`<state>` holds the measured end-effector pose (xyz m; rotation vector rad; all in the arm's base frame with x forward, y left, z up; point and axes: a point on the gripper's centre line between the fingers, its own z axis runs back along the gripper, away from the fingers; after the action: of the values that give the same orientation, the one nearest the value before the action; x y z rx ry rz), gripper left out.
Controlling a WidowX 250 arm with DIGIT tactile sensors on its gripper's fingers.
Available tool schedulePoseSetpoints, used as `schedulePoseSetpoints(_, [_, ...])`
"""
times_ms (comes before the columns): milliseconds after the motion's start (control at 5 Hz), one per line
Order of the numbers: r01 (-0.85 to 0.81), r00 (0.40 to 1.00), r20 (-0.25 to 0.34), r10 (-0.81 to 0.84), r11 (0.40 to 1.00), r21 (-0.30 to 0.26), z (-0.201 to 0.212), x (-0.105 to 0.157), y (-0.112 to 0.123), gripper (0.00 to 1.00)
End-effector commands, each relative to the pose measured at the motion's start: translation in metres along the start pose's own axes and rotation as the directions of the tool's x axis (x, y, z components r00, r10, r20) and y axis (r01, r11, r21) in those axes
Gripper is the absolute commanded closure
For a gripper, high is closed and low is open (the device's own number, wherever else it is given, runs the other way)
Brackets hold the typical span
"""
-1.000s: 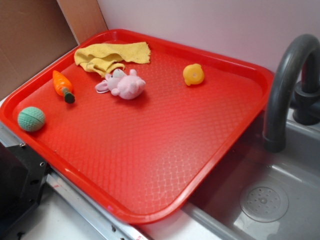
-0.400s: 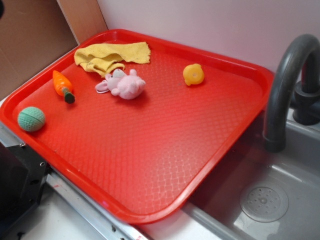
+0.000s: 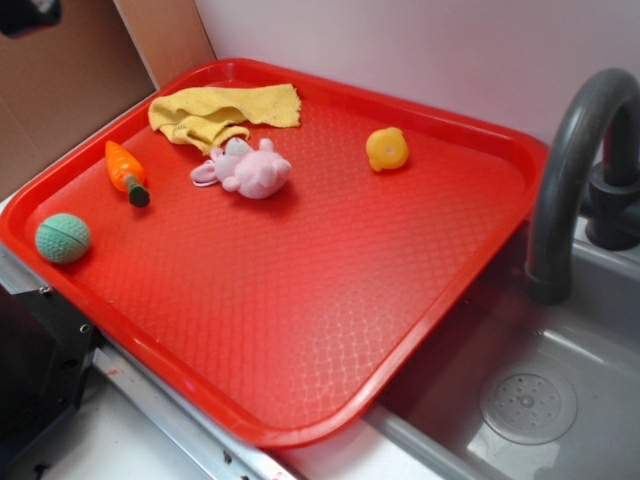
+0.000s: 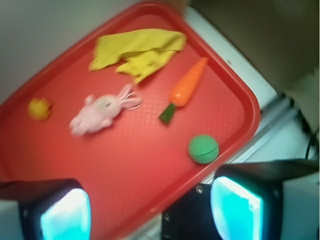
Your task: Grab the carrot.
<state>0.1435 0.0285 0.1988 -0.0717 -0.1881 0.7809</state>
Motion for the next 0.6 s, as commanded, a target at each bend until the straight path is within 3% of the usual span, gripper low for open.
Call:
schedulePoseSetpoints(0, [-0.452,0.89,0.091,0.446,0.889,0.074,-0.049,0.044,0.018,0.0])
schedulePoseSetpoints(400, [-0.551,0.833,0.128,0.538,0.825,0.123,-0.103,0.056,0.026,0.0])
